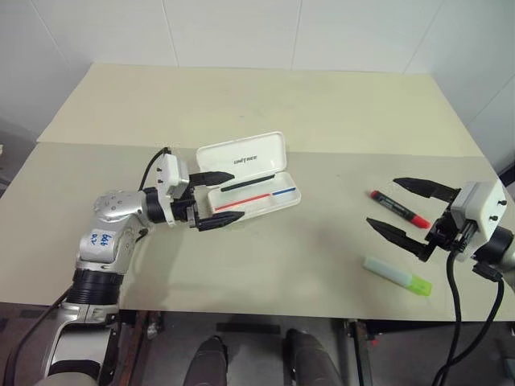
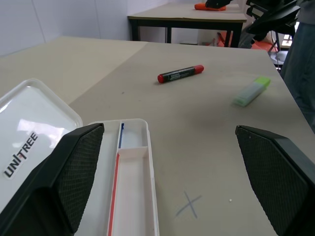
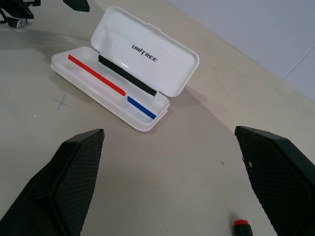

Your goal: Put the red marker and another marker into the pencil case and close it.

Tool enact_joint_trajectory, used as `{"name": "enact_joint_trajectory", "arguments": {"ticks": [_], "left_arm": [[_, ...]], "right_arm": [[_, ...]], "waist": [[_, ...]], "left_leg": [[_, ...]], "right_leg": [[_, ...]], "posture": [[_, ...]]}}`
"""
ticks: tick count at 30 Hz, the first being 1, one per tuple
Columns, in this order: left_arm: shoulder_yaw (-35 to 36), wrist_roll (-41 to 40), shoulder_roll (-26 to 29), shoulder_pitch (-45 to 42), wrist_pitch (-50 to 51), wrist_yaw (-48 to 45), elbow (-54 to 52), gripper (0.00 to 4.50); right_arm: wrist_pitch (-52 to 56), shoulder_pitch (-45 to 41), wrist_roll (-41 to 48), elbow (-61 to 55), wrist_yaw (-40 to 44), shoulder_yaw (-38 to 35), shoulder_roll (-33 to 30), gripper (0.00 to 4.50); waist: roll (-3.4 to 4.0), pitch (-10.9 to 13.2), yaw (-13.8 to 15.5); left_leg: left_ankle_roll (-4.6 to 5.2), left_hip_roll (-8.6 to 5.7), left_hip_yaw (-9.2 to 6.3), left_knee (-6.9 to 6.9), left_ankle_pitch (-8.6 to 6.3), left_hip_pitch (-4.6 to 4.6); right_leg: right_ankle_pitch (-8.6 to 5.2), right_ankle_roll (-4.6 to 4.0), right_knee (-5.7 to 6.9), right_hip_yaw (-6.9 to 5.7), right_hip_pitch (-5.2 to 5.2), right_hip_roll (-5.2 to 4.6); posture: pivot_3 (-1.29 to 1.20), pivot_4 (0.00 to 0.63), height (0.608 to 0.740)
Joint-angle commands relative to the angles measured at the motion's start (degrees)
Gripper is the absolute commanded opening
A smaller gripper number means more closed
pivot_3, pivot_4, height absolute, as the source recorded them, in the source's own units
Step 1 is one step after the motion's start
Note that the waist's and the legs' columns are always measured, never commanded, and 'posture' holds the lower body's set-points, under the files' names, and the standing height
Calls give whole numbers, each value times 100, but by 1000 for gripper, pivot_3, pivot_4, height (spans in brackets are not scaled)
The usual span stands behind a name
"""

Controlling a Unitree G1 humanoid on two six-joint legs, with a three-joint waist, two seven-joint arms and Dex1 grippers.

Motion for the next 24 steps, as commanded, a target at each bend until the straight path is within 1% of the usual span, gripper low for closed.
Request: {"name": "enact_joint_trajectory", "arguments": {"ticks": [1,10,13,15,18,19,22,24], "left_arm": [[5,12,-20,-22,-31,50,-207,4481],[-32,188,24,44,-136,128,-147,4481],[-36,317,23,67,-220,217,-81,3893],[-20,416,56,114,-294,270,-56,3286],[20,467,144,192,-312,228,-10,2171],[-51,579,147,247,-343,269,5,1874],[-148,715,122,343,-330,352,-21,1874],[-197,777,218,421,-408,203,31,1874]], "right_arm": [[-48,-81,55,-221,-93,-81,14,4500],[-110,-327,22,-139,-86,252,106,4500],[-189,-425,-26,-77,-71,403,163,4500],[-204,-506,-57,-93,-102,505,216,4500],[-210,-674,-116,-118,-195,690,318,4500],[-282,-721,-114,-44,-147,715,355,4500],[-399,-776,-86,45,-46,741,401,4500],[-375,-808,-79,-90,-111,832,448,4500]], "waist": [[0,0,-4],[0,0,0],[0,0,1],[0,0,-2],[0,0,-10],[0,0,-13],[0,0,-1],[0,0,9]], "left_leg": [[0,0,0,0,0,1],[0,0,0,1,0,1],[0,0,0,1,0,1],[0,0,0,1,0,1],[0,0,0,0,0,2],[0,0,0,0,0,2],[0,0,0,0,0,3],[0,0,0,0,0,1]], "right_leg": [[0,0,1,0,0,0],[0,0,1,0,0,0],[0,0,1,0,0,0],[1,2,1,0,0,0],[2,3,2,0,0,0],[2,5,3,0,0,0],[3,6,3,0,0,0],[4,7,3,0,0,0]], "posture": [[0,150,740],[0,150,740],[0,150,740],[0,150,740],[0,150,740],[0,150,740],[0,150,740],[0,150,740]]}}
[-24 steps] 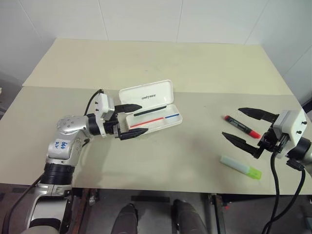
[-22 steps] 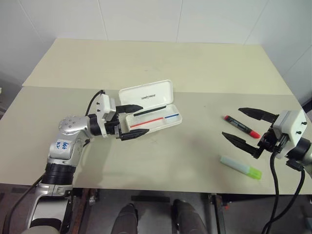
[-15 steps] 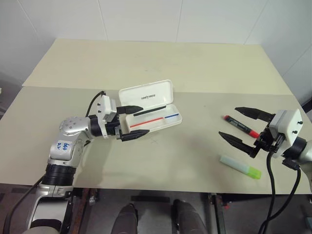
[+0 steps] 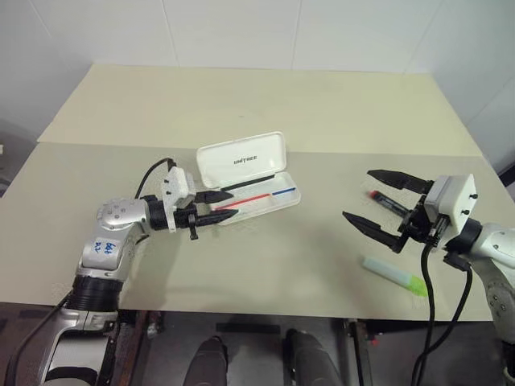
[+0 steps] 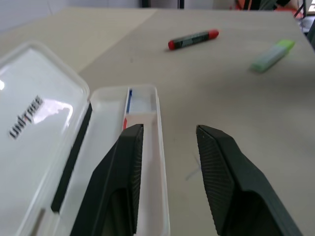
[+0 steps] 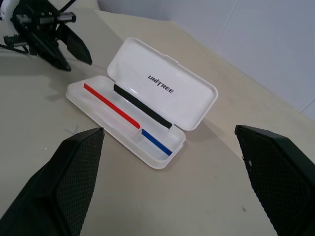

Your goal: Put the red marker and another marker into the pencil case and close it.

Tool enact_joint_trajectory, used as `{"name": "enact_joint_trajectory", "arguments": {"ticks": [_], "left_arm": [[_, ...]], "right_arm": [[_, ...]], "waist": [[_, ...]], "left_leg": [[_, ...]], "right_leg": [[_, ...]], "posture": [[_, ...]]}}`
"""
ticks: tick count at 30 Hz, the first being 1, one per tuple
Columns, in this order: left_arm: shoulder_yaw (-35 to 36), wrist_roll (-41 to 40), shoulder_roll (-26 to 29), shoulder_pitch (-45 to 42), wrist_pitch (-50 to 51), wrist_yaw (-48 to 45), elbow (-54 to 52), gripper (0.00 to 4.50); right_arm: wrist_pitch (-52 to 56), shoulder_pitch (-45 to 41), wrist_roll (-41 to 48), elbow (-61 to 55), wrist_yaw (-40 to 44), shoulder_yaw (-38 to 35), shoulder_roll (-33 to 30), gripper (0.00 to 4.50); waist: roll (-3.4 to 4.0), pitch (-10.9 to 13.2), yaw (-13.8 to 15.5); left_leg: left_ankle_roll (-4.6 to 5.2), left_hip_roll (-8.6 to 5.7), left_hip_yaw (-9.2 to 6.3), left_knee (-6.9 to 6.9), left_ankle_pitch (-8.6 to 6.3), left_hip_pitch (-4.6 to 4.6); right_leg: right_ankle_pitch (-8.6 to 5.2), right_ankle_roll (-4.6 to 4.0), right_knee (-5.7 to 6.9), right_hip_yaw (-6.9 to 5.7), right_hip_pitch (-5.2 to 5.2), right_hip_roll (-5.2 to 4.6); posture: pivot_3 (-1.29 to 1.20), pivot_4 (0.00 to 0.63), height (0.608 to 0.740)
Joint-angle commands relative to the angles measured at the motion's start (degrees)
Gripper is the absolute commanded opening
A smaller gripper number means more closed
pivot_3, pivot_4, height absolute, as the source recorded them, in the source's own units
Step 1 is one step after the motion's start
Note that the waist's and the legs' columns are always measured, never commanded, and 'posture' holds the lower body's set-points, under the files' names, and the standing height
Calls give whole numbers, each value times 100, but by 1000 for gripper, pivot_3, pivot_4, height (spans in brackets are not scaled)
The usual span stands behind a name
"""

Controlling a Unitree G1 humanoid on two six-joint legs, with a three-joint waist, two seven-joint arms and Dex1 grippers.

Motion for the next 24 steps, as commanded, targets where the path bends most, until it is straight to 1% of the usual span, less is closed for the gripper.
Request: {"name": "enact_joint_trajectory", "arguments": {"ticks": [1,4,8,19,24], "left_arm": [[-24,90,169,100,-177,-187,68,1874],[-51,196,205,126,-258,-199,195,1874],[-208,419,192,44,-345,-205,491,1874],[-424,876,366,-530,-705,-553,1477,1874],[-581,1013,450,-797,-751,-822,1683,1874]], "right_arm": [[-86,-111,31,-281,-84,69,81,4500],[-43,-91,54,-388,-139,105,140,4500],[-134,160,114,-505,-82,46,178,4500],[-71,196,-116,-1020,-721,346,592,4500],[-113,195,-207,-1114,-916,415,713,4500]], "waist": [[0,0,-3],[0,0,-6],[0,0,0],[0,0,-9],[0,0,-8]], "left_leg": [[0,0,0,0,0,0],[0,0,0,-1,0,1],[0,0,0,0,0,1],[0,0,0,0,0,4],[0,0,0,0,1,4]], "right_leg": [[0,1,0,0,0,0],[1,2,0,0,0,0],[1,2,1,0,0,0],[1,1,5,0,0,0],[1,2,6,0,0,0]], "posture": [[0,150,740],[0,150,740],[0,150,740],[0,150,740],[0,150,740]]}}
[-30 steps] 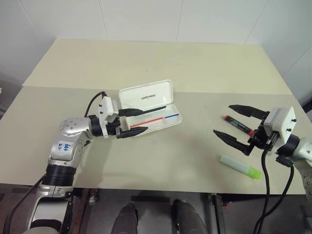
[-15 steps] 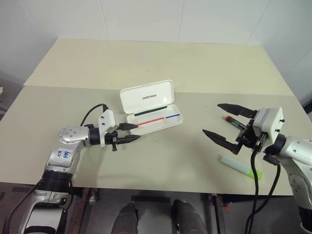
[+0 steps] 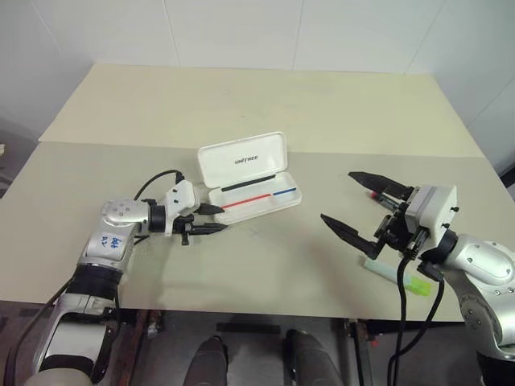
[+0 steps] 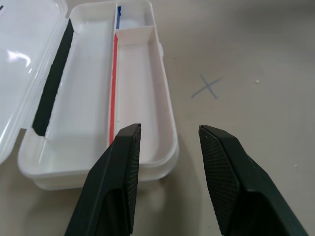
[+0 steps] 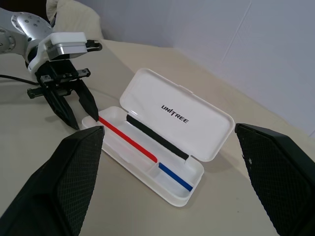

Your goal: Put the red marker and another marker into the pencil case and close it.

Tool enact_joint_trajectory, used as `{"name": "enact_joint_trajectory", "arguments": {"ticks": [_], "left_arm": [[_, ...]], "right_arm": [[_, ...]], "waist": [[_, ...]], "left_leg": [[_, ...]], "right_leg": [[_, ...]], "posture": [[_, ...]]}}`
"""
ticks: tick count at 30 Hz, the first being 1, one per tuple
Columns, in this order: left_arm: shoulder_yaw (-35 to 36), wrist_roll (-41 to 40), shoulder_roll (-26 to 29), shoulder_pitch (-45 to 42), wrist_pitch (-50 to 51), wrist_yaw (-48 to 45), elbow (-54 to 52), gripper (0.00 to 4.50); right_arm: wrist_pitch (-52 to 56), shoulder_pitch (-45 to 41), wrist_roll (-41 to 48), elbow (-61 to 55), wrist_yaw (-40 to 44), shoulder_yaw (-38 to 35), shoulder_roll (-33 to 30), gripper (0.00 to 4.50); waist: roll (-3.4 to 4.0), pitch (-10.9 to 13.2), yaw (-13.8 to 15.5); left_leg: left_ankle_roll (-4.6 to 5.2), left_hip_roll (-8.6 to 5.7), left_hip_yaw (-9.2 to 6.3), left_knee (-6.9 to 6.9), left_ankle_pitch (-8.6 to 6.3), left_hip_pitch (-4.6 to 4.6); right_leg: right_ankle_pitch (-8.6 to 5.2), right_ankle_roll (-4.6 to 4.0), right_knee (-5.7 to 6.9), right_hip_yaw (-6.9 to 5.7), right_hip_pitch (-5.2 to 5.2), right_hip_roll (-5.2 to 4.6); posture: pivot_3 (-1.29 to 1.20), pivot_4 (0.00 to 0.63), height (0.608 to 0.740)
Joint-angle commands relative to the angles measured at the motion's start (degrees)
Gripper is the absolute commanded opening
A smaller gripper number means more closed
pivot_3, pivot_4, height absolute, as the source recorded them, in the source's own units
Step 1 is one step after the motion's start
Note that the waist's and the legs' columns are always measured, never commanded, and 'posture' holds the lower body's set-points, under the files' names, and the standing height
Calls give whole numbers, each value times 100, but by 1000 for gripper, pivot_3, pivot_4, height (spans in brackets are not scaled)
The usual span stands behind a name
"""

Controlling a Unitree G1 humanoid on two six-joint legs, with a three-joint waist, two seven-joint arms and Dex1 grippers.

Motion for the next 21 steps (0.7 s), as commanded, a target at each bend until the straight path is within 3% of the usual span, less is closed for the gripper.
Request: {"name": "enact_joint_trajectory", "arguments": {"ticks": [1,21], "left_arm": [[-130,146,136,-200,-34,-248,129,1874],[-576,421,337,-408,604,-812,-243,1874]], "right_arm": [[-115,-16,-34,-260,-171,-26,86,4500],[-18,-544,-107,-291,-461,214,254,4500]], "waist": [[0,0,0],[0,0,-5]], "left_leg": [[0,0,0,0,0,0],[1,0,0,-1,0,1]], "right_leg": [[0,0,0,0,0,0],[1,2,7,0,0,0]], "posture": [[0,150,740],[0,150,740]]}}
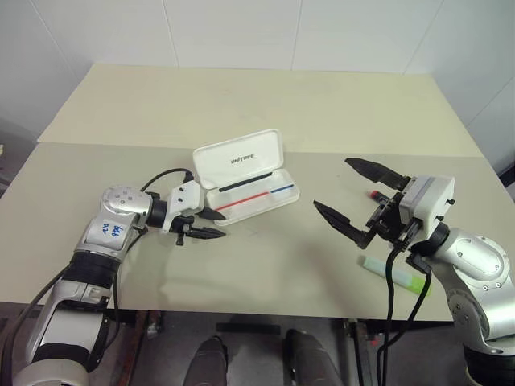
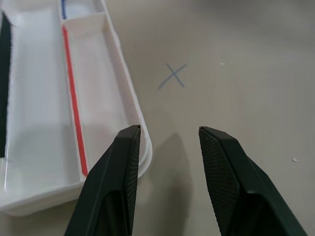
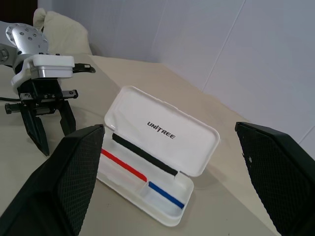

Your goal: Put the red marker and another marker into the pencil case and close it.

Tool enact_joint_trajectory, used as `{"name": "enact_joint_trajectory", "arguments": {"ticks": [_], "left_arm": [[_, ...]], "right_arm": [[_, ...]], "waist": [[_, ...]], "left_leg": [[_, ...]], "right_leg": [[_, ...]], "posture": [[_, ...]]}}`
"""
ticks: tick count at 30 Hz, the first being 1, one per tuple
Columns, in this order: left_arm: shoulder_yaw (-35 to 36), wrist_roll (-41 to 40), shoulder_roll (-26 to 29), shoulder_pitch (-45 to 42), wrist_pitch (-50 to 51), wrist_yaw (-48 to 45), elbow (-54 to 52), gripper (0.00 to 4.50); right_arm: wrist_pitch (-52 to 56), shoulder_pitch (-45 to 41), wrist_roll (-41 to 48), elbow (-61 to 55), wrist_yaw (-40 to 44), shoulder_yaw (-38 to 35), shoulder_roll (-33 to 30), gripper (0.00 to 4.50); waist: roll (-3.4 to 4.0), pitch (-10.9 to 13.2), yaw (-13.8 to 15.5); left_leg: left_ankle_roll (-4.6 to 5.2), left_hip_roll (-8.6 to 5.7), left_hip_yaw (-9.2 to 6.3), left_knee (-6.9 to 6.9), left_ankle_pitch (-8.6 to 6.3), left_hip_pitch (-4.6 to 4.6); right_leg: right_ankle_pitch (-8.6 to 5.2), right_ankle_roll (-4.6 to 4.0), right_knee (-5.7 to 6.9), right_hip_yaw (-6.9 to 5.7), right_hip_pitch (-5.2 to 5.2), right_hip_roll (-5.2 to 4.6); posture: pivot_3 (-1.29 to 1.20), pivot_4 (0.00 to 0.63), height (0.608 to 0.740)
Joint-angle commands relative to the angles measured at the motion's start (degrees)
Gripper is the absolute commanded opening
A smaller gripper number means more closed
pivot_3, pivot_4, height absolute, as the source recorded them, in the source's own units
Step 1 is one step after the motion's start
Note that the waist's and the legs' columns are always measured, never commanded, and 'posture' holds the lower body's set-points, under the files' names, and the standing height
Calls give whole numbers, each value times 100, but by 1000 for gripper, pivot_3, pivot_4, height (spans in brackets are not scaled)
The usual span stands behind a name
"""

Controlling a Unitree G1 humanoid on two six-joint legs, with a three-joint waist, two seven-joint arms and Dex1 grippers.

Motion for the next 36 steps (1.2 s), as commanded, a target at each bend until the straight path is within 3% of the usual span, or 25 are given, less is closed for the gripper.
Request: {"name": "enact_joint_trajectory", "arguments": {"ticks": [1,15,18,22,36], "left_arm": [[-191,186,84,-31,252,-43,-137,1874],[-519,502,-164,-298,632,193,-335,1874],[-518,542,-220,-369,700,265,-357,1276],[-578,569,-227,-490,637,187,-370,33],[-584,361,-176,-536,83,-410,-598,33]], "right_arm": [[-20,-134,25,-213,-106,-20,12,4500],[67,-314,54,-229,-140,-28,1,4500],[65,-368,51,-192,-127,-21,2,4500],[53,-431,47,-142,-101,-11,2,4500],[53,-494,77,-35,-11,-45,-44,4500]], "waist": [[0,0,0],[0,0,20],[0,0,8],[0,0,-1],[1,0,7]], "left_leg": [[0,0,0,0,0,1],[2,-1,0,3,1,0],[2,-1,0,3,1,0],[4,0,0,-2,-1,0],[4,0,0,-5,-4,-5]], "right_leg": [[0,0,2,0,0,0],[0,0,2,0,1,0],[0,0,2,0,1,0],[8,22,2,0,0,0],[13,42,-2,0,-1,0]], "posture": [[0,150,740],[0,150,740],[0,150,740],[0,150,740],[0,150,740]]}}
